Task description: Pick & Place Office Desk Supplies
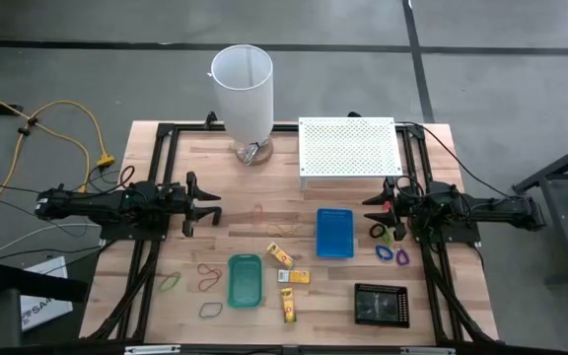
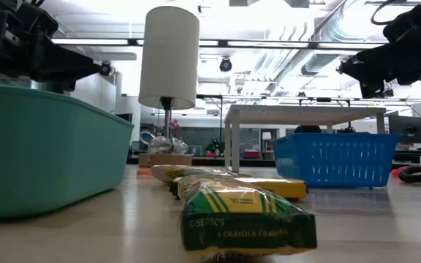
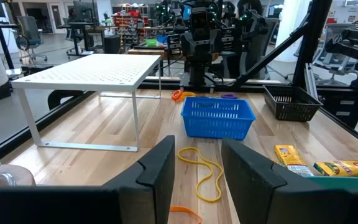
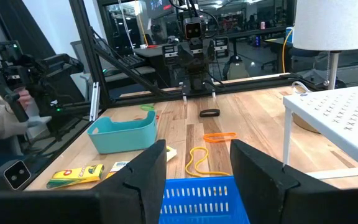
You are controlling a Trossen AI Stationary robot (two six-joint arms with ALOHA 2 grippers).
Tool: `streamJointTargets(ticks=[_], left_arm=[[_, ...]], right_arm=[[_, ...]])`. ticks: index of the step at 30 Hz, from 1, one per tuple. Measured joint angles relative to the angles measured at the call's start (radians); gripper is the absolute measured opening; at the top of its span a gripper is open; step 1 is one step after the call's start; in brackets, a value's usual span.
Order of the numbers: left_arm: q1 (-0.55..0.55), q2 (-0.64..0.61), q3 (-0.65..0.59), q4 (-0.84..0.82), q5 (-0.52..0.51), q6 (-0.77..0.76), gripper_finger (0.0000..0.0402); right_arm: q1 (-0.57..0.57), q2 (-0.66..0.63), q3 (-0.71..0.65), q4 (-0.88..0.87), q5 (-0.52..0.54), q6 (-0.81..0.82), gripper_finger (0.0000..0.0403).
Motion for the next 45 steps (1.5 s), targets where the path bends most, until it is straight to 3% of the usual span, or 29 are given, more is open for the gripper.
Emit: streamJointTargets(ticks=[27,34,45], left_arm=[[0.0,0.0,0.0,-0.006,0.0,-0.046,0.0126],[0.0,0.0,0.0,-0.009,-0.001,0.007,0.0126],[-0.002,0.0,0.036,-0.01,-0.131,0.056,0.0126]], right_arm=[[0.0,0.0,0.0,0.0,0.0,0.0,0.0166],[0.0,0.0,0.0,0.0,0.0,0.0,0.0166],[0.0,0.0,0.0,0.0,0.0,0.0,0.0166]])
